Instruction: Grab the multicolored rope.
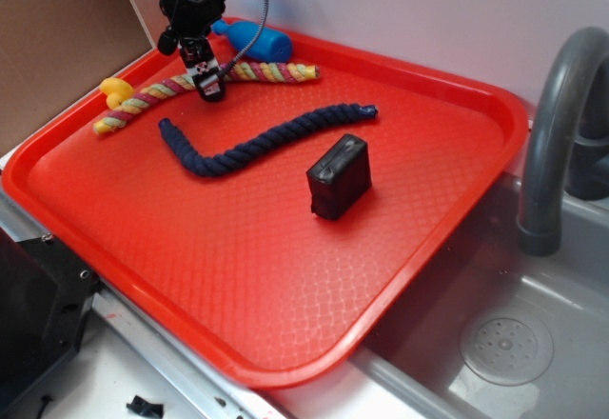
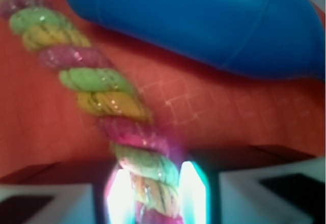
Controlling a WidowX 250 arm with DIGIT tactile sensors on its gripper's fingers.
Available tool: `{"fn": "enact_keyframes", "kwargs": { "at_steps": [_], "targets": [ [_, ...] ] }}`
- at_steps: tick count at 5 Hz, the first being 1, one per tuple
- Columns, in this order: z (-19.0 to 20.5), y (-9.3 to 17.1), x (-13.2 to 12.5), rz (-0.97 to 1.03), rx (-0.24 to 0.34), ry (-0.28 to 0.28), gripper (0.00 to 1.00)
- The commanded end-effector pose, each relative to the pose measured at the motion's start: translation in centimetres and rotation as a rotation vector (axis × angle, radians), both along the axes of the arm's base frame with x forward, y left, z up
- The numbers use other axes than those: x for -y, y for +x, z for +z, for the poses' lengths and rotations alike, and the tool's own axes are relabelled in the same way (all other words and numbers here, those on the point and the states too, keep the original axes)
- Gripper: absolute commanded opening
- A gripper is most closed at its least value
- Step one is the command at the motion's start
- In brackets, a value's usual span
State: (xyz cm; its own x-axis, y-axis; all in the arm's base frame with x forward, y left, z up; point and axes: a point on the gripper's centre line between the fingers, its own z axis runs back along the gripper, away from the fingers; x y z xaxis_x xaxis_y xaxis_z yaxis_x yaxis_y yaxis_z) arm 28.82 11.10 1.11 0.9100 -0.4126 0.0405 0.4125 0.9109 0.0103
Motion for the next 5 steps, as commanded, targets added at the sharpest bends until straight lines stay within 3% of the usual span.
{"fn": "enact_keyframes", "kwargs": {
  "at_steps": [1,2,3,4,5],
  "targets": [
    [1.4,-0.9,1.5,-0.002,0.013,0.08,0.0],
    [6.3,-2.2,4.0,0.097,0.052,0.129,0.0],
    [11.2,-3.7,4.7,0.296,0.067,0.156,0.0],
    [16.3,-6.4,5.5,0.55,0.064,0.024,0.0],
    [19.6,-8.0,6.5,0.801,0.064,-0.032,0.0]
  ]
}}
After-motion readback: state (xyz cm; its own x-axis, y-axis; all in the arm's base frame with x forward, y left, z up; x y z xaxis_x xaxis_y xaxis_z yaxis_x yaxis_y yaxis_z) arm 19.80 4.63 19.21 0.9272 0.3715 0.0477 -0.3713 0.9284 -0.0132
